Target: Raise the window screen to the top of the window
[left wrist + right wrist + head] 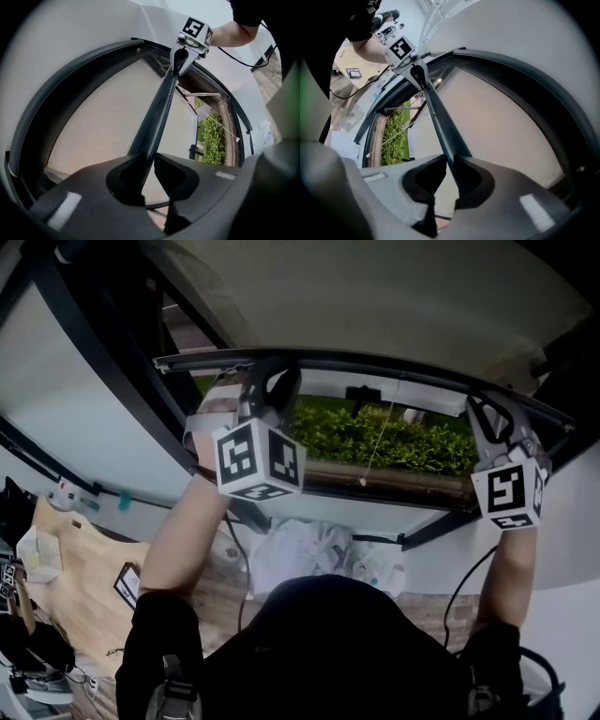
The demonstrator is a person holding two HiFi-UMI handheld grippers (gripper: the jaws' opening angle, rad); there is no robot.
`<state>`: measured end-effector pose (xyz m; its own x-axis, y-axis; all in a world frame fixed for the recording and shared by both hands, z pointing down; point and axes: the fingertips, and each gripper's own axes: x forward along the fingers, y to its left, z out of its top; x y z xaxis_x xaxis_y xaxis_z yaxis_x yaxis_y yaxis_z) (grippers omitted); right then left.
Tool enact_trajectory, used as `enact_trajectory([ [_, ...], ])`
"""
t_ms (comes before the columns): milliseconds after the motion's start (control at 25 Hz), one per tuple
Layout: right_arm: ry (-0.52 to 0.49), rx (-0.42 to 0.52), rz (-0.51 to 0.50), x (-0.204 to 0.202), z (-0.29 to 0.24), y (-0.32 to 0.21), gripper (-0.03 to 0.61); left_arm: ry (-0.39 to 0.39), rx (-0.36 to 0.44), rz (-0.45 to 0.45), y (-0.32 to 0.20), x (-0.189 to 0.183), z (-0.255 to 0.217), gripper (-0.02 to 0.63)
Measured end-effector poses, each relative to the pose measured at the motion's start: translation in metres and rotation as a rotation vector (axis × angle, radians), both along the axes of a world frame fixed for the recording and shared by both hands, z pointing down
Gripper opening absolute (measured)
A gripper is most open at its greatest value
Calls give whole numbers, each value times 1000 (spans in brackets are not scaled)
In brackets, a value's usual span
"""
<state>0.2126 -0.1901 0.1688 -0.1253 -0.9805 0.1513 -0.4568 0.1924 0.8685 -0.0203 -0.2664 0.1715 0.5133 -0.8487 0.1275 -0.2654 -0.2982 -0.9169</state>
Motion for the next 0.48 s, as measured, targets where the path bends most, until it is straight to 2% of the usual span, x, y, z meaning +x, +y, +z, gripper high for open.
enact_trajectory([
  [280, -5, -6, -21, -1, -20, 3, 49, 7, -32, 28, 3, -2, -19, 55],
  [480, 10, -51, -35, -1, -22, 0, 49, -47, -81, 37, 1, -1, -22, 52],
])
